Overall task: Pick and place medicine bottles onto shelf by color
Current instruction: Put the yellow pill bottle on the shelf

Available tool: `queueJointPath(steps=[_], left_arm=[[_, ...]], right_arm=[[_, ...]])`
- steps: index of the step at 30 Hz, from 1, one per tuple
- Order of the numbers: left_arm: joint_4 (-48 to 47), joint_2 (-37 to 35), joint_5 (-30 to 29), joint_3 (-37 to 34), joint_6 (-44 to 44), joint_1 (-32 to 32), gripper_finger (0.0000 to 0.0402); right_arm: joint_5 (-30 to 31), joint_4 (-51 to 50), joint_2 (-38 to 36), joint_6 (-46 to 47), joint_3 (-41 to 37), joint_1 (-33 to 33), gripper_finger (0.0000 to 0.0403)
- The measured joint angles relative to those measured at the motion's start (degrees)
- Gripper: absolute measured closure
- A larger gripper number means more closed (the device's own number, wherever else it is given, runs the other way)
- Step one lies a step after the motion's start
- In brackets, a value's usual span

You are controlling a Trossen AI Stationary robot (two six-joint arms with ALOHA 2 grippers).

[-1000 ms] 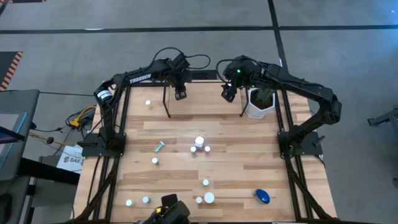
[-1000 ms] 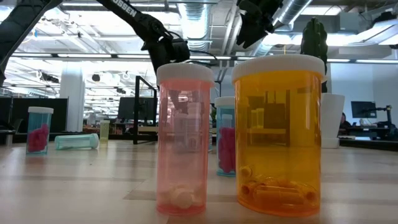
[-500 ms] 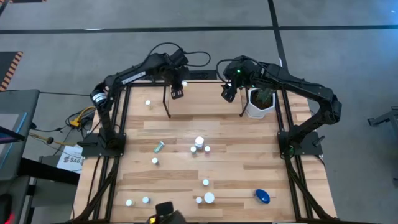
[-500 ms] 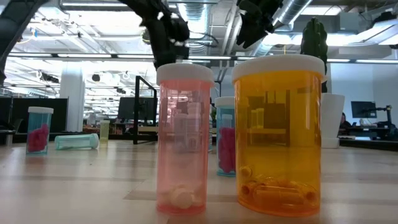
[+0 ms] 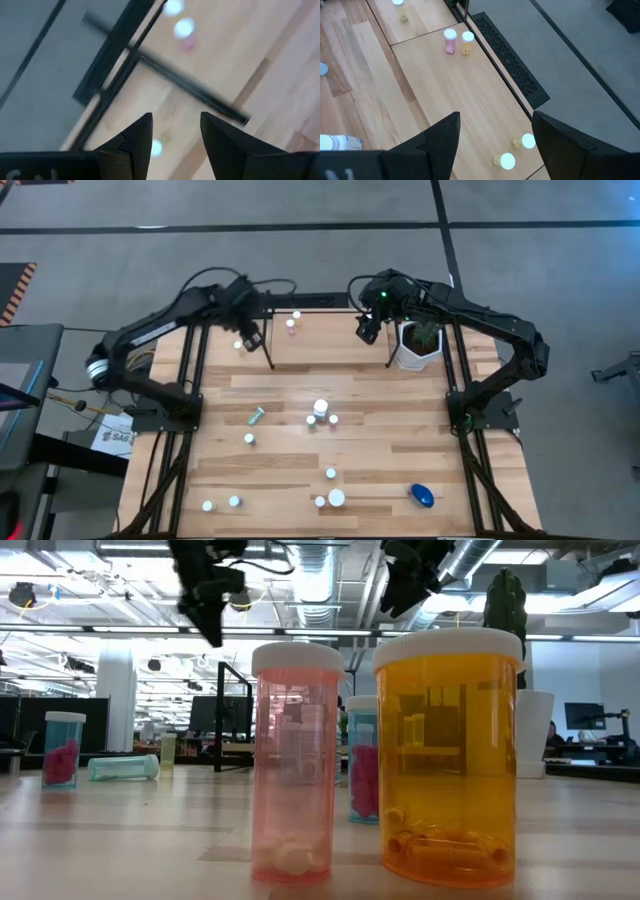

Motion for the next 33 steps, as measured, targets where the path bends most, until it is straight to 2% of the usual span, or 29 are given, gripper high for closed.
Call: queueJointPath(steps=[5,10,13,22,33], left_arm=[[0.5,-5.2,-2.9,-10.1,-10.6,0.0,0.0248],[0.8,-5.7,-7.0,-16.5,-18.6,0.1,0.0248],[2.1,-5.7,-7.3,-18.9,-21.4,0.5,0.0248],[7.9,-5.7,-7.8,-23.5,-22.0,4.2,0.0245],[18.1,-5.7,-3.1,-29.2,-18.0,9.5,0.0195]], right_arm=[[0.0,0.0,0.0,0.0,0.0,0.0,0.0133],[0.0,0.0,0.0,0.0,0.0,0.0,0.0133],[0.0,0.0,0.0,0.0,0.0,0.0,0.0133],[0.0,0.0,0.0,0.0,0.0,0.0,0.0133],[0.0,0.0,0.0,0.0,0.0,0.0,0.0133]])
